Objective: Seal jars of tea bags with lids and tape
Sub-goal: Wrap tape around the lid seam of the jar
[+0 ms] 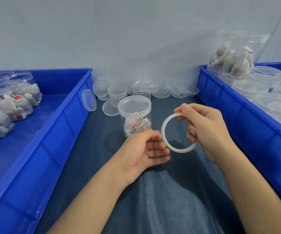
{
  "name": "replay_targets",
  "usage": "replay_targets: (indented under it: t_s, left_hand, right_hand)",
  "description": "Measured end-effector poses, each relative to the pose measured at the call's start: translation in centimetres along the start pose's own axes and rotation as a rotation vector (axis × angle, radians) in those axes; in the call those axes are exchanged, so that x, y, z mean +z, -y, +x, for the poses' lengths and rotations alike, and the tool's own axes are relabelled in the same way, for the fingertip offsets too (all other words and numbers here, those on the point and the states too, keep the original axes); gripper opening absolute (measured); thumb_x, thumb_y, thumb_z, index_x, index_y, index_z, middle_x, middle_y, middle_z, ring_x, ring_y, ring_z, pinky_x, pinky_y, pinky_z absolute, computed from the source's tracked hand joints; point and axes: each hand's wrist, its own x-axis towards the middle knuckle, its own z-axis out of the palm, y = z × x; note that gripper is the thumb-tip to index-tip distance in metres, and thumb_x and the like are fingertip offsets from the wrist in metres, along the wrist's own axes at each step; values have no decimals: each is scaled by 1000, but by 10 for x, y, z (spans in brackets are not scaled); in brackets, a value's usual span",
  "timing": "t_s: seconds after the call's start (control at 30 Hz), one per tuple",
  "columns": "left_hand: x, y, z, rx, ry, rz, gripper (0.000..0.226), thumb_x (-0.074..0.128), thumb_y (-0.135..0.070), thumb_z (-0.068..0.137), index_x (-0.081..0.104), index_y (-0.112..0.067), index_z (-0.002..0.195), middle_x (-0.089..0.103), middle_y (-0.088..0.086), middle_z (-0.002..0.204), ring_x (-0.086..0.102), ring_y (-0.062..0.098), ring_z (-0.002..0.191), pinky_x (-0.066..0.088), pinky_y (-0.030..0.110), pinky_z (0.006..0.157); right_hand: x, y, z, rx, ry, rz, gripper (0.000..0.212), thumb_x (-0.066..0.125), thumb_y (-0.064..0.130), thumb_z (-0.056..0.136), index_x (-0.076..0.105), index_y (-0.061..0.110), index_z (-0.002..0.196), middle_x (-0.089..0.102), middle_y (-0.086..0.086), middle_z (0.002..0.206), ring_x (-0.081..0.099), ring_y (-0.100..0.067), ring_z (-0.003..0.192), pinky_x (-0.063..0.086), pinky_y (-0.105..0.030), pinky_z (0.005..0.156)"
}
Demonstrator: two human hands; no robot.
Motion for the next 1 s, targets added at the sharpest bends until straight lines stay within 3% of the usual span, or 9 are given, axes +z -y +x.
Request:
replay_targets:
  t_s: [0.2, 0.33, 0.4, 0.53, 0.63, 0.7, 0.77, 0.9, 1.0]
  left_hand:
    - [1, 11, 7, 445, -271, 554, 24, 63, -18, 103, 69, -9, 81, 79, 1, 76, 78, 20, 79, 65, 44, 86]
    - [0, 16, 6, 700, -338, 810, 19, 69, -24, 101, 68, -16, 83, 75, -7, 76, 70, 9, 77, 55, 24, 75]
    - [-1, 17, 4, 802, -350, 959, 20, 67, -24, 102, 64, -18, 83, 70, -9, 78, 64, 11, 77, 49, 22, 69]
    - [-2, 16, 0, 870, -351, 1112, 20, 57, -28, 108, 55, -18, 90, 59, -9, 83, 54, 16, 75, 47, 40, 69]
    - [-4, 12, -1, 883, -373, 1167, 19, 55, -29, 109, 55, -17, 94, 57, -8, 84, 53, 22, 75, 47, 46, 69]
    - [-3, 11, -3, 869, -378, 1185, 19, 55, -28, 108, 55, -16, 94, 57, -7, 85, 52, 23, 75, 46, 46, 69]
    - [-1, 11, -4, 862, -372, 1186, 19, 55, -28, 108, 55, -15, 94, 57, -6, 86, 49, 20, 76, 44, 43, 69]
    - [-1, 12, -2, 869, -359, 1177, 20, 54, -28, 108, 50, -18, 92, 55, -7, 84, 46, 17, 74, 42, 39, 68]
    - [-2, 13, -1, 880, -374, 1174, 19, 55, -27, 108, 48, -21, 91, 53, -9, 82, 46, 17, 73, 41, 38, 66]
  right_hand:
    - [-12, 12, -6, 29, 359, -211, 45, 50, 32, 108, 68, 6, 77, 61, -10, 68, 52, -20, 58, 45, -29, 61]
    - [-10, 16, -12, 60, 563, -333, 45, 57, 36, 106, 68, 6, 75, 64, -12, 65, 61, -20, 61, 50, -29, 65]
    - [-6, 15, -14, 65, 603, -403, 43, 59, 38, 104, 71, 4, 81, 67, -10, 67, 63, -20, 62, 53, -34, 67]
    - [-1, 13, -14, 99, 619, -401, 36, 53, 31, 108, 66, 3, 89, 76, -8, 73, 73, -22, 68, 57, -32, 73]
    - [2, 8, -13, 6, 548, -539, 37, 50, 43, 106, 64, 16, 83, 71, -2, 63, 64, -13, 58, 52, -30, 64]
    - [2, 2, -10, -132, 432, -719, 39, 51, 54, 101, 66, 26, 79, 66, 3, 61, 53, -5, 52, 44, -20, 53]
    - [2, -3, -7, -225, 353, -831, 37, 53, 55, 100, 66, 28, 78, 63, 11, 61, 53, -6, 56, 39, -15, 54]
    - [2, -15, 0, -308, 260, -906, 26, 54, 52, 102, 61, 30, 90, 62, 9, 59, 56, -12, 65, 30, -20, 55]
    - [0, -18, 0, -351, 265, -851, 13, 58, 48, 103, 58, 38, 112, 60, 4, 58, 56, -14, 63, 38, -26, 59]
